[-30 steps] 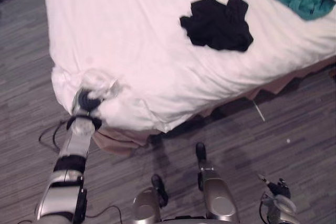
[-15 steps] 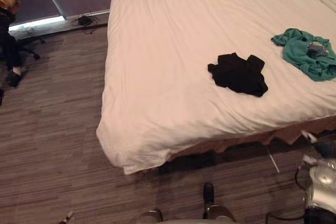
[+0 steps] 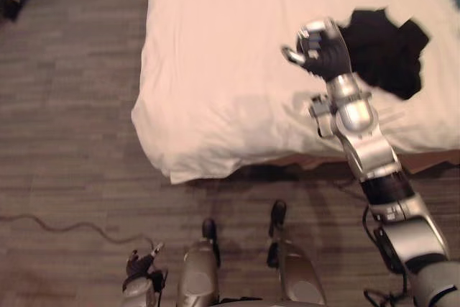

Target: Tidy the bed and pick cloth on bed and put in laundry

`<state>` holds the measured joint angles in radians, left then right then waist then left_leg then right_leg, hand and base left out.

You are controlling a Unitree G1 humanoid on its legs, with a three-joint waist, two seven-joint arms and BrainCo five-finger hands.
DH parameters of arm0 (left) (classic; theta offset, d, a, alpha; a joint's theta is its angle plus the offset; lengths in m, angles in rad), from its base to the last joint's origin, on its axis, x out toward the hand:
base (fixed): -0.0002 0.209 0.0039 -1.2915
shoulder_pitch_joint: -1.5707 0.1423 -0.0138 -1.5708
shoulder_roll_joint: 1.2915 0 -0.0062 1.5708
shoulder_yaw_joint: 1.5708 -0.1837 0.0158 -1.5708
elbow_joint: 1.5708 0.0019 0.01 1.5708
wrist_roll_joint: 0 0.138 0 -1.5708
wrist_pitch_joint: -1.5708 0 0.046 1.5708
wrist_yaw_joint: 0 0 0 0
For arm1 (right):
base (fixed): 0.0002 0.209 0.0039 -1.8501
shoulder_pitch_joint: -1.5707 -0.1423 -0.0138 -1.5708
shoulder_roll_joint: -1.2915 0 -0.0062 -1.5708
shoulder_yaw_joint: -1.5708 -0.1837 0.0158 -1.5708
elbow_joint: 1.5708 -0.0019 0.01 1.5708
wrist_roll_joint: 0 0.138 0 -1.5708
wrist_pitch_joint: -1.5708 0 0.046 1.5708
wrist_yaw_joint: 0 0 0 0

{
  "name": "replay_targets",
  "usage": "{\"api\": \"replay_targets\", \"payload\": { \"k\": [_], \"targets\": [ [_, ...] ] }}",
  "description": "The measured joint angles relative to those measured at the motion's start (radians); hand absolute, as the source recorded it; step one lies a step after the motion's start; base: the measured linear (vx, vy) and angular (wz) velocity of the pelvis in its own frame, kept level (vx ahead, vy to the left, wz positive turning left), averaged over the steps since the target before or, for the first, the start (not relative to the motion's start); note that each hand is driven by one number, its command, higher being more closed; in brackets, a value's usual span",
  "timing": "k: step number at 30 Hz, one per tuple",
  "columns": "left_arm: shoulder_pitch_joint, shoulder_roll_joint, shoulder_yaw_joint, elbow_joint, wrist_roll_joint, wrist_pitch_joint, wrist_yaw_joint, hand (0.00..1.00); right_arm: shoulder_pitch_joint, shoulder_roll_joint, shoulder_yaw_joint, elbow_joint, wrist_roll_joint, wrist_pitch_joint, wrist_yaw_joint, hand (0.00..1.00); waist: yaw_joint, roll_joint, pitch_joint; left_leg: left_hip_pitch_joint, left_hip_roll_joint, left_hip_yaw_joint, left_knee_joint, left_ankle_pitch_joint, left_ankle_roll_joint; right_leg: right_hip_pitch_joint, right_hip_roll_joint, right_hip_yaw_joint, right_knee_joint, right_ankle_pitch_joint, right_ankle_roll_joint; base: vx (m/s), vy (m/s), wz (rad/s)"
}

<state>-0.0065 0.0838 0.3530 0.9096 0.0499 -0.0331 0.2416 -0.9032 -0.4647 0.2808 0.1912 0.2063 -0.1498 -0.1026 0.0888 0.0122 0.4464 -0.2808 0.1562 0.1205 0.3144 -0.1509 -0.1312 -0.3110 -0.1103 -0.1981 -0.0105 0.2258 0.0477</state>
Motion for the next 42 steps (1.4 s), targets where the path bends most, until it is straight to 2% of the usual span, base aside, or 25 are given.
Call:
{"api": "replay_targets", "payload": {
  "k": [4,6,8,9,13,15,19,21,22,24,27,28,30,32,34,37,38,40,42],
  "targets": [
    [-0.074,-0.002,-0.12,0.006,-0.002,-0.014,0.004,0.0,-0.075,0.005,0.026,0.146,0.028,-0.011,-0.008,1.0,0.039,0.02,0.017,-0.142,-0.004,-0.043,0.06,0.0,0.001,-0.12,-0.014,-0.036,0.066,-0.012,-0.015,-0.1,0.004,0.32],
    [-0.138,-0.008,-0.185,0.028,-0.021,-0.026,0.008,0.0,-0.071,0.046,0.026,0.29,0.039,-0.004,-0.026,1.0,0.063,0.044,0.031,-0.218,-0.017,-0.078,0.091,0.006,0.008,-0.187,-0.032,-0.054,0.123,-0.031,-0.019,-0.09,0.027,0.37],
    [-0.164,-0.017,-0.198,0.036,-0.021,-0.028,0.016,0.0,-0.066,0.091,0.021,0.353,0.04,-0.009,-0.034,1.0,0.068,0.058,0.039,-0.25,-0.023,-0.087,0.099,0.014,0.011,-0.224,-0.049,-0.06,0.15,-0.038,-0.019,-0.05,0.022,0.25],
    [-0.173,-0.02,-0.204,0.045,-0.021,-0.029,0.024,0.0,-0.072,0.125,0.002,0.35,0.041,-0.041,-0.036,1.0,0.067,0.068,0.049,-0.259,-0.029,-0.088,0.105,0.015,0.012,-0.234,-0.053,-0.063,0.158,-0.039,-0.018,-0.04,0.011,0.12],
    [-0.174,-0.01,-0.237,0.063,-0.021,-0.029,0.029,0.0,-0.068,0.18,0.008,0.391,0.041,-0.051,-0.028,1.0,0.063,0.071,0.051,-0.255,-0.031,-0.078,0.104,0.014,0.013,-0.238,-0.061,-0.05,0.167,-0.041,-0.017,-0.05,0.004,-0.04],
    [-0.178,-0.006,-0.246,0.072,-0.021,-0.029,0.031,0.0,-0.066,0.202,0.039,0.403,0.042,-0.052,-0.023,1.0,0.063,0.071,0.051,-0.247,-0.03,-0.071,0.1,0.014,0.012,-0.236,-0.06,-0.047,0.167,-0.041,-0.018,-0.05,-0.03,-0.11],
    [-0.2,0.001,-0.273,0.093,-0.02,-0.027,0.044,0.0,0.003,0.284,0.178,0.408,0.061,-0.052,0.058,1.0,0.056,0.071,0.051,-0.199,-0.021,-0.055,0.076,0.018,0.006,-0.207,-0.051,-0.041,0.161,-0.045,-0.024,-0.03,-0.051,-0.13],
    [-0.21,0.0,-0.276,0.091,-0.018,-0.024,0.043,0.0,0.062,0.328,0.269,0.409,0.084,-0.021,0.1,1.0,0.056,0.071,0.05,-0.162,-0.015,-0.058,0.058,0.021,0.001,-0.172,-0.043,-0.048,0.153,-0.056,-0.031,0.02,-0.056,0.03],
    [-0.211,-0.008,-0.29,0.075,-0.016,-0.022,0.042,0.0,0.155,0.365,0.367,0.423,0.117,0.025,0.136,1.0,0.055,0.071,0.05,-0.126,-0.012,-0.063,0.03,0.027,-0.01,-0.14,-0.042,-0.055,0.146,-0.065,-0.034,0.05,-0.035,0.13],
    [-0.21,-0.012,-0.305,0.065,-0.008,-0.019,0.041,0.0,0.24,0.399,0.454,0.421,0.145,0.06,0.171,1.0,0.054,0.07,0.05,-0.092,-0.01,-0.062,0.006,0.036,-0.011,-0.111,-0.041,-0.07,0.143,-0.072,-0.034,0.06,-0.023,0.1],
    [-0.201,-0.013,-0.304,0.051,0.003,-0.013,0.04,0.0,0.279,0.448,0.512,0.34,0.168,0.084,0.215,1.0,0.048,0.064,0.047,-0.008,-0.006,-0.056,-0.027,0.046,-0.009,-0.044,-0.037,-0.074,0.138,-0.076,-0.034,0.08,0.004,-0.02],
    [-0.195,-0.013,-0.304,0.044,0.003,-0.013,0.04,0.0,0.276,0.455,0.503,0.306,0.176,0.08,0.214,1.0,0.044,0.062,0.046,0.009,-0.004,-0.054,-0.035,0.046,-0.009,-0.029,-0.034,-0.074,0.133,-0.076,-0.033,0.06,0.01,-0.1],
    [-0.164,-0.007,-0.303,0.028,0.004,-0.014,0.04,0.0,0.258,0.484,0.449,0.23,0.191,0.058,0.214,1.0,0.034,0.04,0.031,0.045,-0.002,-0.045,-0.054,0.046,-0.01,0.001,-0.03,-0.071,0.12,-0.078,-0.031,0.05,0.011,-0.12],
    [-0.145,-0.006,-0.303,0.028,0.009,-0.007,0.039,0.0,0.223,0.493,0.334,0.181,0.205,0.024,0.198,1.0,0.028,0.01,0.009,0.065,-0.001,-0.029,-0.071,0.05,-0.013,0.008,-0.03,-0.07,0.111,-0.082,-0.025,0.04,0.015,-0.14],
    [-0.14,-0.005,-0.304,0.028,0.011,-0.006,0.026,0.0,0.187,0.461,0.207,0.173,0.218,0.001,0.163,1.0,0.026,-0.001,0.004,0.064,-0.001,-0.028,-0.067,0.05,-0.013,0.007,-0.03,-0.068,0.115,-0.081,-0.026,0.02,0.008,-0.03],
    [-0.137,0.003,-0.301,0.023,0.01,-0.011,0.023,0.0,0.127,0.388,0.089,0.173,0.225,-0.002,0.122,1.0,0.023,-0.001,0.004,0.025,-0.003,-0.015,-0.024,0.049,-0.013,-0.051,-0.042,-0.047,0.187,-0.093,-0.024,-0.02,0.025,-0.06],
    [-0.137,0.012,-0.301,0.025,0.01,-0.017,0.023,0.0,0.082,0.33,0.004,0.173,0.225,-0.01,0.086,1.0,0.012,0.002,0.005,-0.033,-0.003,0.0,0.033,0.039,0.0,-0.114,-0.054,-0.04,0.245,-0.109,-0.024,-0.08,0.019,-0.05],
    [-0.143,0.024,-0.3,0.026,0.01,-0.022,0.023,0.0,0.048,0.286,-0.082,0.172,0.23,-0.035,0.05,1.0,0.004,0.013,0.011,-0.098,0.001,-0.001,0.1,0.012,0.004,-0.169,-0.054,-0.035,0.286,-0.114,-0.023,-0.13,0.024,-0.1],
    [-0.163,0.028,-0.294,0.033,0.008,-0.022,0.022,0.0,0.044,0.195,-0.187,0.177,0.238,-0.05,-0.01,1.0,-0.004,0.035,0.022,-0.186,0.015,-0.002,0.193,-0.022,0.012,-0.237,-0.047,-0.021,0.317,-0.119,-0.018,-0.18,0.028,-0.19]
  ]
}}
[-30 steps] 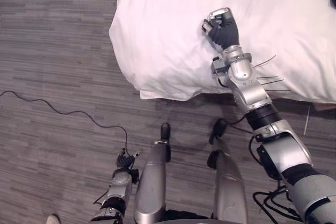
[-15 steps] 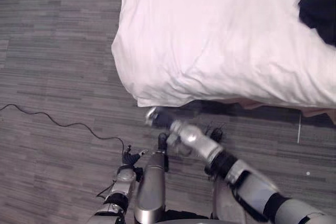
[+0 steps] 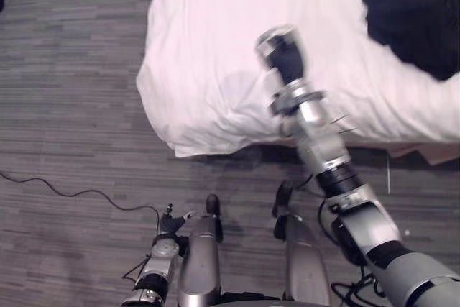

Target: Tidy the bed and pick cloth on bed and put in laundry

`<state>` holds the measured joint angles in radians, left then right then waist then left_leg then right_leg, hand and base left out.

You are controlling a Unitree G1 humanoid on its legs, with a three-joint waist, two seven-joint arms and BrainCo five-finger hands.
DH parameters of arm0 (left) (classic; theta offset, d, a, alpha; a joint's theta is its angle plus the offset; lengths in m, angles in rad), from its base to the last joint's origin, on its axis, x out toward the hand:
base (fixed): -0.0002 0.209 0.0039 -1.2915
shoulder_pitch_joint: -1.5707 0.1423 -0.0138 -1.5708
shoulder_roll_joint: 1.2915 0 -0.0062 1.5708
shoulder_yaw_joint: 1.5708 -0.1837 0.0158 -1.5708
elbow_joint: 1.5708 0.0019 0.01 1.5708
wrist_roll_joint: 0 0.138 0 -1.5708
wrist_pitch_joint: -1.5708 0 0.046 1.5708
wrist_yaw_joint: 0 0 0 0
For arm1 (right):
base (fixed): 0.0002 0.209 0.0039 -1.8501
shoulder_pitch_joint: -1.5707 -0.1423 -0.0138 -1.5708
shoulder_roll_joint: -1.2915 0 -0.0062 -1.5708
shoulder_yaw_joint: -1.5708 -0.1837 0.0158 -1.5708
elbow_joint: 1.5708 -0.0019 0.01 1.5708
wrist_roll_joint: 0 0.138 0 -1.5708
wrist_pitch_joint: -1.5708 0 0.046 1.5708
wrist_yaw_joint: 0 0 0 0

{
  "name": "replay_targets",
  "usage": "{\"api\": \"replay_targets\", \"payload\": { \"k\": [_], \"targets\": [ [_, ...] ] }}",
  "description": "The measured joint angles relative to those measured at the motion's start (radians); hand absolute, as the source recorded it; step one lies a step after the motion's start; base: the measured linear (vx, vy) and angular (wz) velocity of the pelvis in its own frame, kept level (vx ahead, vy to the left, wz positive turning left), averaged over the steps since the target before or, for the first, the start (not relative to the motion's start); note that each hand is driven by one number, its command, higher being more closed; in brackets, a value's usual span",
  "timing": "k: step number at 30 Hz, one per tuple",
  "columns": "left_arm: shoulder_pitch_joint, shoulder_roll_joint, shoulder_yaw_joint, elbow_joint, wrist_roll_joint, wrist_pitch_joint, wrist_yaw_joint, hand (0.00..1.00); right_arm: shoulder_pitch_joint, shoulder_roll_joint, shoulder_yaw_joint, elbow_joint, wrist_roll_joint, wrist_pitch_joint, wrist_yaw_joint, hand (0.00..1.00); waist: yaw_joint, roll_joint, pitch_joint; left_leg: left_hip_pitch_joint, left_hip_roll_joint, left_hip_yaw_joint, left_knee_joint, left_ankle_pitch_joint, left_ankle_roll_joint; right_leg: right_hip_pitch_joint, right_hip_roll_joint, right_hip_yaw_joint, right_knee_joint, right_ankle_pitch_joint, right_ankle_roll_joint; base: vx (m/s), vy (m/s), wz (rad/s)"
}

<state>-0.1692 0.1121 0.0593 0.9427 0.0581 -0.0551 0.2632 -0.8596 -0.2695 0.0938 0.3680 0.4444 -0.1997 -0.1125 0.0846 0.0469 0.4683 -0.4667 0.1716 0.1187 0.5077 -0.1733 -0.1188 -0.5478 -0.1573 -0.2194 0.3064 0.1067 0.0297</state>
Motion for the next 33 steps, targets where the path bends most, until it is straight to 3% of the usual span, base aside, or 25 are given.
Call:
{"api": "replay_targets", "payload": {
  "k": [3,6,9,12,15,16,19,20,21,23,30,31,32,33],
  "targets": [
    [-0.011,-0.001,0.014,0.011,-0.008,0.001,-0.001,0.0,0.041,-0.071,-0.064,0.023,0.009,-0.003,-0.051,1.0,-0.016,0.022,0.012,-0.07,0.013,0.014,0.061,-0.032,0.016,-0.068,0.001,0.011,0.014,-0.005,-0.006,-0.19,0.04,-0.28],
    [-0.014,-0.005,0.019,0.019,-0.009,0.004,-0.001,0.0,0.15,-0.071,-0.117,0.049,0.009,-0.004,-0.076,1.0,-0.018,0.039,0.02,-0.092,0.044,0.039,0.077,-0.04,0.011,-0.104,0.0,0.014,0.055,-0.018,0.002,-0.08,0.006,-0.34],
    [-0.018,-0.011,0.023,0.01,-0.009,0.007,0.001,0.0,0.257,-0.06,-0.157,0.052,0.008,0.014,-0.089,1.0,-0.015,0.049,0.02,-0.093,0.063,0.045,0.121,-0.061,-0.005,-0.117,0.016,0.017,0.098,-0.035,-0.025,-0.03,-0.066,-0.17],
    [-0.019,-0.014,0.022,-0.027,-0.01,0.008,0.001,0.0,0.401,-0.027,-0.241,0.051,0.007,0.017,-0.104,1.0,-0.025,0.049,0.02,-0.074,0.085,0.05,0.116,-0.062,-0.007,-0.104,0.034,0.003,0.09,-0.037,-0.027,-0.02,-0.055,-0.17],
    [-0.017,-0.05,0.018,-0.046,-0.01,0.011,-0.001,0.0,0.568,0.008,-0.338,0.05,-0.004,0.033,-0.113,1.0,-0.059,0.045,0.022,-0.002,0.091,0.057,0.1,-0.069,-0.018,-0.041,0.04,0.0,0.089,-0.048,-0.036,0.01,-0.006,-0.09],
    [-0.008,-0.061,0.011,-0.054,-0.009,0.013,-0.001,0.0,0.636,0.021,-0.378,0.05,-0.01,0.036,-0.123,1.0,-0.079,0.038,0.022,0.046,0.091,0.066,0.079,-0.071,-0.021,0.001,0.043,0.0,0.072,-0.052,-0.037,0.03,0.026,-0.21],
    [0.017,-0.054,0.009,-0.07,-0.008,0.018,-0.003,0.0,0.754,0.038,-0.441,0.054,-0.018,0.052,-0.127,1.0,-0.1,0.015,0.02,0.152,0.101,0.083,-0.013,-0.071,-0.021,0.101,0.067,-0.013,-0.029,-0.063,-0.019,0.04,0.014,-0.34],
    [0.044,-0.037,0.009,-0.087,-0.006,0.025,-0.006,0.0,0.808,0.057,-0.485,0.091,-0.029,0.055,-0.125,0.0,-0.12,-0.007,0.008,0.217,0.103,0.108,-0.064,-0.063,-0.034,0.124,0.058,0.019,0.077,-0.086,-0.042,0.15,-0.055,-0.02],
    [0.062,-0.028,0.013,-0.089,-0.006,0.028,-0.011,0.0,0.839,0.067,-0.508,0.147,-0.038,0.056,-0.125,0.0,-0.138,-0.021,0.001,0.247,0.095,0.109,-0.083,-0.054,-0.048,0.164,0.064,0.03,0.059,-0.119,-0.037,0.16,-0.066,0.0],
    [0.103,-0.017,0.013,-0.086,0.001,0.039,-0.025,0.0,0.873,0.075,-0.529,0.286,-0.061,0.08,-0.12,0.0,-0.141,-0.04,-0.038,0.317,0.089,0.11,-0.15,-0.032,-0.056,0.203,0.083,0.043,0.031,-0.121,-0.025,0.17,-0.063,-0.27],
    [0.126,-0.015,0.004,-0.045,0.064,0.051,-0.068,0.0,1.0,0.161,-0.615,0.554,-0.165,0.184,-0.054,0.0,-0.18,-0.058,-0.152,0.52,0.056,0.218,-0.334,0.029,-0.059,0.301,0.078,0.075,-0.005,-0.144,-0.001,0.13,0.027,-0.22],
    [0.126,-0.016,-0.012,-0.038,0.069,0.052,-0.068,0.0,0.999,0.164,-0.618,0.563,-0.176,0.189,-0.052,0.0,-0.181,-0.057,-0.153,0.542,0.06,0.242,-0.345,0.034,-0.057,0.299,0.06,0.042,0.003,-0.17,-0.007,0.08,0.087,-0.77],
    [0.131,-0.018,-0.029,-0.035,0.072,0.052,-0.069,0.0,0.997,0.171,-0.634,0.575,-0.202,0.196,-0.04,0.0,-0.178,-0.056,-0.159,0.588,0.051,0.313,-0.374,0.038,-0.057,0.302,-0.011,-0.104,0.035,-0.205,-0.008,0.06,0.119,-1.02],
    [0.134,-0.015,-0.034,-0.017,0.073,0.053,-0.07,0.0,0.985,0.174,-0.631,0.601,-0.224,0.201,-0.034,0.0,-0.181,-0.054,-0.162,0.604,0.052,0.356,-0.379,0.026,-0.058,0.318,-0.058,-0.218,0.049,-0.222,-0.034,0.08,0.169,-1.41]
  ]
}}
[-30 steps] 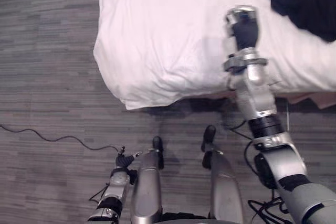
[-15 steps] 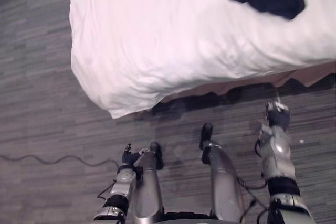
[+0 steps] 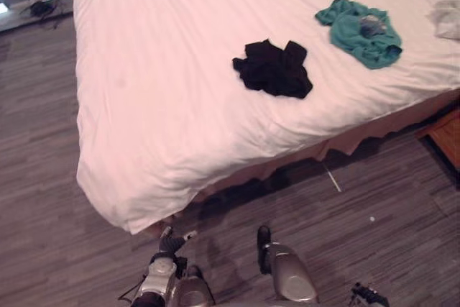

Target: Tidy the bed and pick cloth on bed and put in laundry

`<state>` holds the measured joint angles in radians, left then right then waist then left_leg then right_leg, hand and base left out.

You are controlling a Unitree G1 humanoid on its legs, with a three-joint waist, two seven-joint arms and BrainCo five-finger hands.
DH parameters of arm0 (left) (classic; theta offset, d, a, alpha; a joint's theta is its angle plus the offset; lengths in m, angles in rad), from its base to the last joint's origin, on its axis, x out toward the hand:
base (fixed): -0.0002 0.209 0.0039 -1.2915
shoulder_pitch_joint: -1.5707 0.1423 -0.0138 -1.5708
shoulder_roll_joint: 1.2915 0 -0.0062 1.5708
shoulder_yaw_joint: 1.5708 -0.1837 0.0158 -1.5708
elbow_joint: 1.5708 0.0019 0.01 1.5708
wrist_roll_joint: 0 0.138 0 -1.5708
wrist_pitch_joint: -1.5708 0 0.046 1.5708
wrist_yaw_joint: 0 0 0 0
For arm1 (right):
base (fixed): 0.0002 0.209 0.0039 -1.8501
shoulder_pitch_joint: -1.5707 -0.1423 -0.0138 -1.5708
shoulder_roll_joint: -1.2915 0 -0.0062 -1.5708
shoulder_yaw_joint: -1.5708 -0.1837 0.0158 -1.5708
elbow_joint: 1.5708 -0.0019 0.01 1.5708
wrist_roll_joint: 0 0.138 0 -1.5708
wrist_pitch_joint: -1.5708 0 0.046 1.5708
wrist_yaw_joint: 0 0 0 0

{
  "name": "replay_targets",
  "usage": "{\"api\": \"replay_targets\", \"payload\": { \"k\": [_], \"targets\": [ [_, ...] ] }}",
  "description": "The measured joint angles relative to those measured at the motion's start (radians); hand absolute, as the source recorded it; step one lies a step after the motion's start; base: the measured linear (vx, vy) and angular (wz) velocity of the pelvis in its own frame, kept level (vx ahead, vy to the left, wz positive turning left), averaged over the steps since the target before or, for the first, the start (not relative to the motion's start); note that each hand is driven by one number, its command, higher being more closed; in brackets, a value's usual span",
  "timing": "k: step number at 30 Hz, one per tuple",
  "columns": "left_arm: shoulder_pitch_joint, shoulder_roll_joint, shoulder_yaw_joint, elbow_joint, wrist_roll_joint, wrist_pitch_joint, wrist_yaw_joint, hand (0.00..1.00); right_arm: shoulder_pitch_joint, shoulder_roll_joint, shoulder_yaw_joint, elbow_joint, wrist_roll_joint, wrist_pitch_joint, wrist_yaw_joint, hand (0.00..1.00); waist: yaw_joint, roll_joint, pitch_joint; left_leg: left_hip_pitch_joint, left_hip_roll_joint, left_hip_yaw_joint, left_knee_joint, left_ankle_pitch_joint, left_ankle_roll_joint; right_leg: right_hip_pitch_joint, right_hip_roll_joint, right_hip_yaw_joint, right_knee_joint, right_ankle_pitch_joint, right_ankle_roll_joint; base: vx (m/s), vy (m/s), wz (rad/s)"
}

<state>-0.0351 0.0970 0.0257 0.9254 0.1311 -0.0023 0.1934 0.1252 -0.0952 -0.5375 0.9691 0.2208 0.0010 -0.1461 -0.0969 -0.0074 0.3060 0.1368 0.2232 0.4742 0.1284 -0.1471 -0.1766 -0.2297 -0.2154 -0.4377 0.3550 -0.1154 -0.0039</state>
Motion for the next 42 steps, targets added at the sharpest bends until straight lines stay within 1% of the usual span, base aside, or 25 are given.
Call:
{"api": "replay_targets", "payload": {
  "k": [2,4,6,8,9,10,12,13,15,19,21,22,24,26,28,29,30,31,32,34,36,37,38,41,42],
  "targets": [
    [0.001,0.016,-0.015,0.031,0.008,0.008,-0.009,0.0,-0.016,0.025,0.008,0.045,-0.045,0.008,0.015,0.0,0.001,0.002,-0.012,0.048,0.016,0.106,-0.014,-0.024,-0.011,0.022,-0.092,-0.249,0.08,-0.026,-0.05,0.08,0.099,-1.35],
    [0.003,0.044,-0.014,0.051,0.039,0.019,-0.02,0.0,-0.026,0.046,0.033,0.071,-0.072,0.009,0.019,0.0,-0.001,-0.015,-0.028,0.099,0.022,0.205,-0.005,-0.034,-0.041,0.019,-0.111,-0.343,0.129,-0.01,-0.058,0.17,0.011,-1.59],
    [-0.009,0.045,-0.014,0.064,0.075,0.02,-0.026,0.0,-0.026,0.048,0.063,0.077,-0.077,0.008,0.019,0.0,-0.018,-0.006,-0.031,0.123,0.044,0.278,0.032,-0.034,-0.044,-0.005,-0.069,-0.297,0.137,-0.033,-0.063,0.23,-0.059,-1.49],
    [-0.014,0.042,0.008,0.065,0.111,0.02,-0.043,0.0,-0.032,0.038,0.144,0.07,-0.103,0.005,0.021,0.0,-0.01,0.007,-0.035,0.081,0.189,0.315,0.412,-0.008,-0.03,-0.011,0.046,-0.148,0.078,-0.031,-0.078,0.29,-0.129,-2.22],
    [0.0,0.032,0.01,0.064,0.117,0.017,-0.043,0.0,-0.032,0.028,0.182,0.064,-0.117,0.005,0.021,0.0,0.005,0.021,-0.042,0.037,0.247,0.237,0.598,0.071,0.086,-0.002,0.113,-0.062,0.038,-0.025,-0.09,0.3,-0.047,-2.8],
    [0.013,0.02,0.01,0.064,0.117,0.016,-0.042,0.0,-0.044,0.023,0.223,0.057,-0.132,0.004,0.021,0.0,0.024,0.034,-0.048,-0.038,0.251,0.104,0.757,0.062,0.129,0.012,0.156,0.02,0.005,-0.017,-0.106,0.35,0.033,-2.75],
    [0.023,-0.004,0.008,0.065,0.117,0.012,-0.04,0.0,-0.073,0.007,0.282,0.054,-0.169,0.003,0.021,0.0,0.051,0.037,-0.046,-0.181,0.106,-0.193,0.915,-0.071,0.078,0.037,0.217,0.205,-0.011,-0.012,-0.112,0.27,0.126,-2.86],
    [0.027,-0.013,0.012,0.055,0.114,0.004,-0.038,0.0,-0.072,0.002,0.298,0.054,-0.194,0.002,0.021,0.0,0.062,0.039,-0.045,-0.218,0.048,-0.292,0.91,-0.107,0.067,0.068,0.237,0.274,-0.018,-0.01,-0.101,0.24,0.199,-2.58],
    [0.031,-0.015,0.013,0.044,0.113,-0.019,-0.03,0.0,-0.079,0.001,0.306,0.055,-0.223,0.003,0.019,0.0,0.068,0.035,-0.041,-0.267,0.0,-0.41,0.776,-0.119,0.071,0.116,0.265,0.4,-0.041,-0.006,-0.069,0.21,0.228,-1.92],
    [0.031,-0.051,0.012,0.05,0.094,-0.031,-0.013,0.0,-0.068,-0.022,0.318,0.028,-0.241,0.001,0.019,0.0,0.084,0.079,-0.067,-0.282,0.01,-0.515,0.3,-0.072,0.069,0.119,0.278,0.528,-0.09,0.01,0.012,0.19,0.38,-1.83],
    [0.005,-0.049,0.001,0.066,0.094,-0.033,-0.013,0.0,-0.037,-0.001,0.327,0.026,-0.253,0.004,0.018,0.0,0.078,0.028,-0.088,-0.271,-0.052,-0.468,0.24,-0.06,0.084,0.137,0.211,0.579,-0.177,0.054,0.081,0.2,0.368,-0.53],
    [-0.002,-0.046,-0.01,0.065,0.094,-0.039,-0.013,0.0,-0.027,0.005,0.328,0.026,-0.254,0.005,0.018,0.0,0.077,0.015,-0.091,-0.269,-0.072,-0.467,0.228,-0.062,0.089,0.14,0.191,0.579,-0.193,0.054,0.084,0.19,0.338,0.27],
    [-0.005,-0.034,-0.058,0.066,0.095,-0.04,-0.018,0.0,-0.009,0.031,0.319,0.026,-0.255,0.005,0.015,0.0,0.068,-0.027,-0.094,-0.256,-0.151,-0.47,0.23,-0.096,0.144,0.143,0.122,0.573,-0.148,0.002,0.122,0.17,0.301,0.32],
    [0.004,-0.008,-0.076,0.078,0.084,-0.039,-0.019,0.0,-0.008,0.049,0.321,0.024,-0.263,0.002,0.015,0.0,0.073,-0.055,-0.081,-0.188,-0.155,-0.473,0.206,-0.113,0.155,0.121,0.124,0.572,0.021,-0.038,0.134,0.21,0.146,0.17],
    [0.019,-0.001,-0.095,0.079,0.08,-0.039,-0.019,0.0,-0.006,0.054,0.321,0.014,-0.263,0.002,0.017,0.0,0.068,-0.061,-0.082,-0.129,-0.155,-0.497,0.158,-0.104,0.15,0.062,0.127,0.531,0.219,-0.037,0.133,0.21,-0.002,0.33],
    [0.022,0.0,-0.101,0.079,0.08,-0.038,-0.019,0.0,0.0,0.058,0.32,0.001,-0.26,-0.001,0.016,0.0,0.057,-0.063,-0.08,-0.075,-0.154,-0.519,0.116,-0.099,0.145,0.006,0.126,0.494,0.38,-0.035,0.104,0.2,-0.098,0.44],
    [0.022,-0.001,-0.101,0.081,0.08,-0.037,-0.019,0.0,0.005,0.056,0.319,-0.005,-0.259,-0.003,0.016,0.0,0.051,-0.061,-0.08,-0.062,-0.151,-0.525,0.106,-0.1,0.146,-0.005,0.129,0.494,0.404,-0.065,0.103,0.2,-0.184,0.46],
    [0.02,-0.004,-0.1,0.084,0.08,-0.035,-0.019,0.0,0.01,0.055,0.321,-0.014,-0.256,-0.015,0.018,0.0,0.04,-0.057,-0.081,-0.043,-0.149,-0.533,0.079,-0.103,0.148,-0.022,0.144,0.497,0.373,-0.116,0.091,0.16,-0.185,0.41],
    [0.014,0.005,-0.094,0.086,0.08,-0.032,-0.019,0.0,0.008,0.055,0.321,-0.016,-0.246,-0.02,0.019,0.0,0.03,-0.054,-0.079,-0.044,-0.154,-0.547,0.074,-0.106,0.136,-0.026,0.147,0.498,0.272,-0.118,0.082,0.26,-0.253,0.56],
    [0.005,-0.012,-0.08,0.094,0.082,-0.025,-0.022,0.0,-0.01,0.043,0.293,-0.012,-0.225,-0.021,0.02,0.0,0.017,-0.012,-0.064,-0.06,-0.144,-0.559,0.088,-0.113,0.08,0.014,0.151,0.429,0.105,-0.102,0.043,0.23,-0.154,0.49],
    [0.001,-0.018,-0.056,0.095,0.091,-0.026,-0.027,0.0,-0.012,0.037,0.256,-0.02,-0.214,-0.021,0.015,0.0,0.0,0.041,-0.045,-0.039,-0.137,-0.539,0.082,-0.08,0.072,-0.06,0.146,0.376,0.226,-0.092,0.105,0.25,-0.118,0.15],
    [-0.005,-0.026,-0.033,0.11,0.105,-0.022,-0.035,0.0,-0.013,0.012,0.26,-0.046,-0.211,-0.025,0.017,0.0,-0.005,0.069,-0.042,0.003,-0.093,-0.521,0.005,-0.119,0.09,-0.123,0.161,0.35,0.215,-0.131,0.044,0.19,-0.163,-0.1],
    [-0.013,0.004,-0.013,0.128,0.118,-0.022,-0.038,0.0,-0.03,0.034,0.268,-0.04,-0.21,-0.02,0.015,0.0,0.0,0.043,-0.02,0.035,-0.1,-0.505,-0.017,-0.132,0.075,-0.123,0.122,0.313,0.175,-0.079,0.027,0.12,-0.151,0.02],
    [-0.012,-0.001,-0.01,0.133,0.121,-0.023,-0.04,0.0,-0.026,0.039,0.248,-0.04,-0.212,-0.023,0.014,0.0,-0.005,0.066,-0.024,0.031,-0.046,-0.488,0.03,-0.116,0.046,-0.093,0.169,0.266,0.168,-0.133,0.002,0.32,-0.214,0.1],
    [0.01,-0.019,0.02,0.127,0.122,-0.023,-0.039,0.0,-0.022,0.037,0.24,-0.037,-0.214,-0.022,0.013,0.0,-0.001,0.071,-0.021,-0.01,-0.02,-0.473,0.209,-0.121,0.009,-0.032,0.198,0.26,0.127,-0.148,-0.009,0.23,-0.181,-0.04]
  ]
}}
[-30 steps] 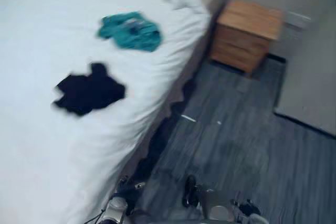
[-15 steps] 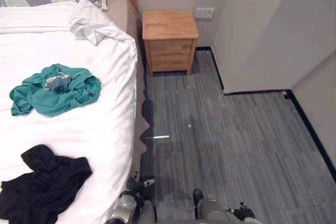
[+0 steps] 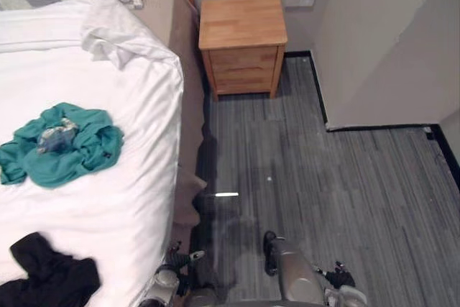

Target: Tidy the bed and pick cloth on bed and put in laundry

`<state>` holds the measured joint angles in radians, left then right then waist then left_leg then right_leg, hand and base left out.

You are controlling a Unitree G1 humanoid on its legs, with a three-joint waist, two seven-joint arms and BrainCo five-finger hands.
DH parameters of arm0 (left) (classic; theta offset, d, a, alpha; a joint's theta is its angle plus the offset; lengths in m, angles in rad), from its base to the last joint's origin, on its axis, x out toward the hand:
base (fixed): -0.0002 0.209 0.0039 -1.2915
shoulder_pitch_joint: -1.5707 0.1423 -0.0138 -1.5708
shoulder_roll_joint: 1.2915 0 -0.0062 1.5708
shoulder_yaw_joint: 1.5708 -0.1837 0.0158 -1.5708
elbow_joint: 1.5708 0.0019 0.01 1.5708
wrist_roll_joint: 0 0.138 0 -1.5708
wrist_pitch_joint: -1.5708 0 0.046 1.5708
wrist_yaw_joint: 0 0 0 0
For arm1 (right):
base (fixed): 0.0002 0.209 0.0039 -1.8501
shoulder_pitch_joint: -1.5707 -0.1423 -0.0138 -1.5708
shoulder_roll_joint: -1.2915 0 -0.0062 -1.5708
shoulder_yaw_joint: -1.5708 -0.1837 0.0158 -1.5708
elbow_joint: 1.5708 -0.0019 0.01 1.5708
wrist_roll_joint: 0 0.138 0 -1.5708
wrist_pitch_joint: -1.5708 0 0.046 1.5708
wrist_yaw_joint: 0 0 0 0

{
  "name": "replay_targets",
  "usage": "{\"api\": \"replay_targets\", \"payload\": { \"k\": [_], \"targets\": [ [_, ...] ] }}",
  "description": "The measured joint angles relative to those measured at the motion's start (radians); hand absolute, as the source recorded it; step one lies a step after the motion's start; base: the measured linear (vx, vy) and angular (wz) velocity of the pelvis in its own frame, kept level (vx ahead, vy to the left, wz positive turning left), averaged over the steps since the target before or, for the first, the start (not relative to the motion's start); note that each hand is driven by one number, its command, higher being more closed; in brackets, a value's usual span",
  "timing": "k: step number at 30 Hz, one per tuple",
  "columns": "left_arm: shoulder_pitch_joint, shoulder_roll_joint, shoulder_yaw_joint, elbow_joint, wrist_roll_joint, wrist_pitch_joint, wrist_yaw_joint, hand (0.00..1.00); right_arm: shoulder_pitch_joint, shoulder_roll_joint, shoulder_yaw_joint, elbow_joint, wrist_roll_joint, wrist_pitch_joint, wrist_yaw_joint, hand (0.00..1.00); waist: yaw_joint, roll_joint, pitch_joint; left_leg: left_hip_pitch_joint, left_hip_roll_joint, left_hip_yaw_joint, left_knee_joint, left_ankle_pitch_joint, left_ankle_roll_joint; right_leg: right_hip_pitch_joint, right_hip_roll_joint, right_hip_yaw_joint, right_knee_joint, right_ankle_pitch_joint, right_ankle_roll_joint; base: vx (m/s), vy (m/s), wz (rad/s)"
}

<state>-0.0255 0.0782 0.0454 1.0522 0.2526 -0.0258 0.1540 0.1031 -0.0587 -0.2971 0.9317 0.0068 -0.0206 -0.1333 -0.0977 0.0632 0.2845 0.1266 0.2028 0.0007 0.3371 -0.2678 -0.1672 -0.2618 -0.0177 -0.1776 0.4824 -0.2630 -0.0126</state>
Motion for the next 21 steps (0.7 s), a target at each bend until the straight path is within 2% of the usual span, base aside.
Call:
{"api": "replay_targets", "payload": {
  "k": [1,2,3,4,5,6,7,8,9,10,11,12,13,14,15,16,17,18,19,21],
  "targets": [
    [0.014,-0.008,0.01,-0.003,0.0,0.0,0.001,0.0,0.002,-0.002,0.001,-0.001,0.0,0.0,0.0,0.0,-0.001,0.006,0.0,-0.033,0.014,0.0,0.105,0.009,-0.026,0.038,0.015,0.003,-0.027,-0.001,-0.002,0.35,-0.199,-0.16],
    [0.038,-0.027,0.05,-0.045,-0.006,0.0,0.0,0.0,0.016,-0.009,0.005,-0.016,0.0,0.0,-0.001,0.0,0.0,0.02,-0.001,-0.121,0.048,-0.018,0.377,0.095,-0.094,0.129,0.055,0.013,-0.096,0.003,-0.01,0.41,-0.148,-0.46],
    [0.07,-0.04,0.08,-0.091,-0.008,-0.003,0.002,0.0,0.02,-0.029,0.035,-0.023,0.0,0.0,-0.003,0.0,0.012,0.026,0.0,-0.211,0.075,-0.031,0.614,0.189,-0.107,0.209,0.096,0.056,-0.158,0.018,-0.044,0.41,-0.1,-0.64],
    [0.08,-0.043,0.084,-0.107,-0.009,-0.007,0.002,0.0,0.019,-0.038,0.046,-0.024,-0.006,0.001,-0.005,0.0,0.021,0.033,0.0,-0.24,0.082,-0.027,0.705,0.189,-0.107,0.242,0.109,0.074,-0.177,0.018,-0.048,0.52,-0.001,-1.18],
    [0.089,-0.043,0.084,-0.133,-0.031,-0.01,0.011,0.0,0.016,-0.047,0.068,-0.028,-0.008,0.0,-0.017,0.0,0.04,0.036,0.0,-0.303,0.093,0.003,0.868,0.172,-0.079,0.312,0.124,0.136,-0.221,0.023,-0.064,0.46,0.065,-1.12],
    [0.089,-0.041,0.084,-0.139,-0.049,-0.012,0.024,0.0,0.012,-0.046,0.072,-0.027,-0.008,0.001,-0.021,0.0,0.051,0.032,0.001,-0.328,0.093,0.025,0.902,0.159,-0.055,0.341,0.124,0.166,-0.243,0.026,-0.065,0.48,0.076,-1.32],
    [0.087,-0.041,0.086,-0.149,-0.065,-0.02,0.033,0.0,0.006,-0.047,0.084,-0.026,-0.009,0.001,-0.021,0.0,0.062,0.024,-0.002,-0.374,0.092,0.053,0.892,0.134,-0.013,0.38,0.12,0.209,-0.281,0.031,-0.063,0.48,0.128,-1.1],
    [0.085,-0.042,0.107,-0.162,-0.083,-0.029,0.043,0.0,-0.014,-0.047,0.088,-0.01,-0.015,0.005,-0.021,0.0,0.071,0.018,0.0,-0.429,0.077,0.08,0.805,0.095,0.026,0.421,0.108,0.249,-0.32,0.037,-0.056,0.48,0.155,-0.98],
    [0.079,-0.045,0.121,-0.162,-0.094,-0.031,0.045,0.0,-0.025,-0.046,0.088,0.005,-0.017,0.008,-0.021,0.0,0.076,0.013,0.002,-0.448,0.063,0.087,0.745,0.074,0.025,0.438,0.097,0.265,-0.336,0.037,-0.054,0.59,0.234,-0.82],
    [0.062,-0.044,0.124,-0.16,-0.105,-0.029,0.047,0.0,-0.038,-0.041,0.086,0.03,-0.02,0.011,-0.021,0.0,0.088,-0.007,0.008,-0.469,0.023,0.1,0.594,0.059,0.027,0.468,0.063,0.264,-0.358,0.033,-0.038,0.48,0.232,-0.61],
    [0.046,-0.042,0.119,-0.157,-0.105,-0.029,0.05,0.0,-0.037,-0.032,0.082,0.035,-0.029,0.015,-0.02,0.0,0.102,-0.027,0.006,-0.468,-0.03,0.148,0.324,0.081,0.032,0.497,0.025,0.249,-0.377,0.022,0.003,0.58,0.27,-0.46],
    [0.043,-0.042,0.11,-0.156,-0.106,-0.029,0.05,0.0,-0.033,-0.03,0.079,0.035,-0.036,0.015,-0.019,0.0,0.105,-0.024,0.002,-0.46,-0.042,0.207,0.186,0.133,0.14,0.516,0.016,0.221,-0.389,0.014,0.02,0.5,0.211,-0.14],
    [0.031,-0.036,0.104,-0.151,-0.104,-0.03,0.049,0.0,-0.037,-0.014,0.08,0.039,-0.04,0.02,-0.02,0.0,0.111,-0.067,-0.007,-0.442,-0.071,0.266,0.158,0.14,0.167,0.528,-0.03,0.187,-0.398,0.01,0.037,0.54,0.192,0.38],
    [0.015,-0.032,0.093,-0.148,-0.104,-0.028,0.049,0.0,-0.033,0.002,0.077,0.037,-0.042,0.022,-0.019,0.0,0.101,-0.09,-0.017,-0.443,-0.088,0.326,0.14,0.159,0.196,0.528,-0.056,0.143,-0.416,0.041,0.074,0.56,0.212,0.76],
    [0.011,-0.025,0.078,-0.146,-0.102,-0.026,0.045,0.0,-0.04,0.01,0.067,0.036,-0.049,0.022,-0.019,0.0,0.102,-0.092,-0.018,-0.461,-0.048,0.447,0.2,0.152,0.235,0.551,-0.061,0.11,-0.451,0.112,0.088,0.55,0.226,0.76],
    [0.013,-0.03,0.084,-0.151,-0.105,-0.029,0.042,0.0,-0.044,0.015,0.065,0.036,-0.049,0.023,-0.019,0.0,0.113,-0.092,-0.018,-0.467,-0.015,0.498,0.266,0.138,0.265,0.574,-0.052,0.107,-0.462,0.145,0.092,0.53,0.255,0.64],
    [0.014,-0.027,0.084,-0.149,-0.104,-0.027,0.042,0.0,-0.041,0.019,0.069,0.039,-0.05,0.025,-0.019,0.0,0.125,-0.1,-0.027,-0.454,-0.018,0.541,0.3,0.102,0.301,0.6,-0.043,0.092,-0.43,0.164,0.099,0.51,0.27,0.7],
    [0.028,-0.034,0.077,-0.13,-0.103,-0.022,0.041,0.0,-0.033,0.013,0.071,0.049,-0.057,0.024,-0.019,0.0,0.114,-0.098,-0.067,-0.374,-0.061,0.52,0.193,0.027,0.293,0.557,-0.055,0.067,-0.285,0.16,0.105,0.53,0.271,0.81],
    [0.036,-0.04,0.074,-0.124,-0.104,-0.021,0.041,0.0,-0.036,0.01,0.07,0.055,-0.057,0.022,-0.019,0.0,0.109,-0.093,-0.074,-0.337,-0.085,0.507,0.138,-0.002,0.288,0.517,-0.057,0.058,-0.173,0.162,0.111,0.53,0.285,0.91],
    [0.041,-0.037,0.07,-0.108,-0.106,-0.02,0.037,0.0,-0.042,0.008,0.057,0.064,-0.057,0.026,-0.017,0.0,0.11,-0.106,-0.068,-0.241,-0.156,0.449,0.035,-0.008,0.285,0.336,-0.116,0.041,0.279,0.224,0.237,0.56,0.21,1.07]
  ]
}}
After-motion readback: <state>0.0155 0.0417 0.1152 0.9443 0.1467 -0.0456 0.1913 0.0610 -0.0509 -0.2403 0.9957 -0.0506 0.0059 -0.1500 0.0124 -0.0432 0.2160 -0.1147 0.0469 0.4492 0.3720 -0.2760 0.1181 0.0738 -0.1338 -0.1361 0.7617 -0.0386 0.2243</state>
